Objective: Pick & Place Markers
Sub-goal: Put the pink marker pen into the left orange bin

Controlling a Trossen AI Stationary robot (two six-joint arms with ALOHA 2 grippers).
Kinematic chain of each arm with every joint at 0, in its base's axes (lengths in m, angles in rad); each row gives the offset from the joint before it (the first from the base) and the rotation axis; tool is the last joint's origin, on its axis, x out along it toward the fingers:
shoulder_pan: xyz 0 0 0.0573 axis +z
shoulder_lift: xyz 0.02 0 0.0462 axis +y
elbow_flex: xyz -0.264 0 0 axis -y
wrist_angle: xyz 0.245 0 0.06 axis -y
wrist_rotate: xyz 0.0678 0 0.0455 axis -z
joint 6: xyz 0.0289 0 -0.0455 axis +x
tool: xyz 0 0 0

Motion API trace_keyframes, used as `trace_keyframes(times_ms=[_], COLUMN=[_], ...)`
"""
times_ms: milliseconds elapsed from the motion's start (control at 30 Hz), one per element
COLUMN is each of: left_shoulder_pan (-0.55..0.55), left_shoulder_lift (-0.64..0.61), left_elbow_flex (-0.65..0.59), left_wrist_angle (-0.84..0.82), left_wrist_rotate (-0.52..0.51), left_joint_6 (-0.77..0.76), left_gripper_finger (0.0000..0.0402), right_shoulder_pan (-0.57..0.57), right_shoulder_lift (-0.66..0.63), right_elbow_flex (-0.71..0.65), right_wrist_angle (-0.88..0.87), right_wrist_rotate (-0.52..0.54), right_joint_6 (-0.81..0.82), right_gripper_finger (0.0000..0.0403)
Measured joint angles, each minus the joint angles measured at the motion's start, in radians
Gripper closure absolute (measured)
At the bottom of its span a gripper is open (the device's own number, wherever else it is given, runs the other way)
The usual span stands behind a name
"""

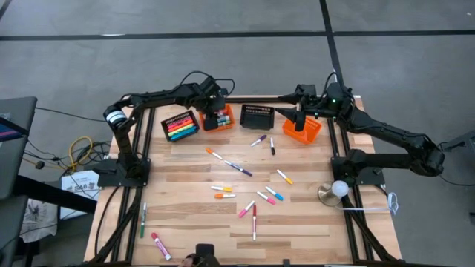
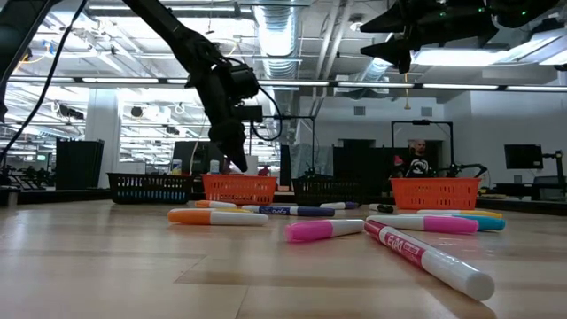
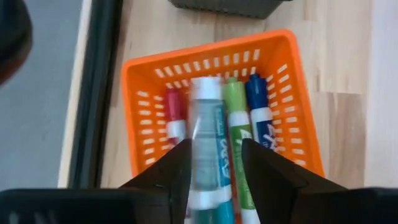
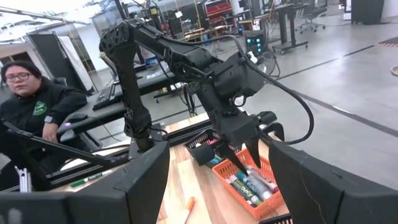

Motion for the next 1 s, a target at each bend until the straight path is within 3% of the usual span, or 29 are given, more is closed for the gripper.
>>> trace_keyframes(times_ms=[233, 533, 733, 1000], left_shoulder_pan=[-0.017, -0.087, -0.175, -0.328], left_shoulder_lift=[-0.106, -0.409, -0.565, -0.675], left_elbow_flex=[0.000, 0.000, 0.000, 0.000], left_wrist_angle=[0.004, 0.037, 0.043, 0.041], left_wrist_rotate=[-0.022, 0.060, 0.095, 0.097], left_joint_6=[-0.077, -0.311, -0.427, -0.541], left_gripper_finger=[0.0259, 0.0259, 0.0259, 0.0259], right_shoulder_pan=[0.000, 0.002, 0.002, 0.002], right_shoulder_lift=[0.000, 0.000, 0.000, 0.000], right_elbow_flex=[0.000, 0.000, 0.000, 0.000], right_wrist_angle=[-0.007, -0.010, -0.010, -0.010], right_wrist_rotate=[0.000, 0.000, 0.000, 0.001], right_joint_6=[-0.009, -0.009, -0.008, -0.008], right_gripper_finger=[0.0137, 0.0137, 0.0137, 0.0137])
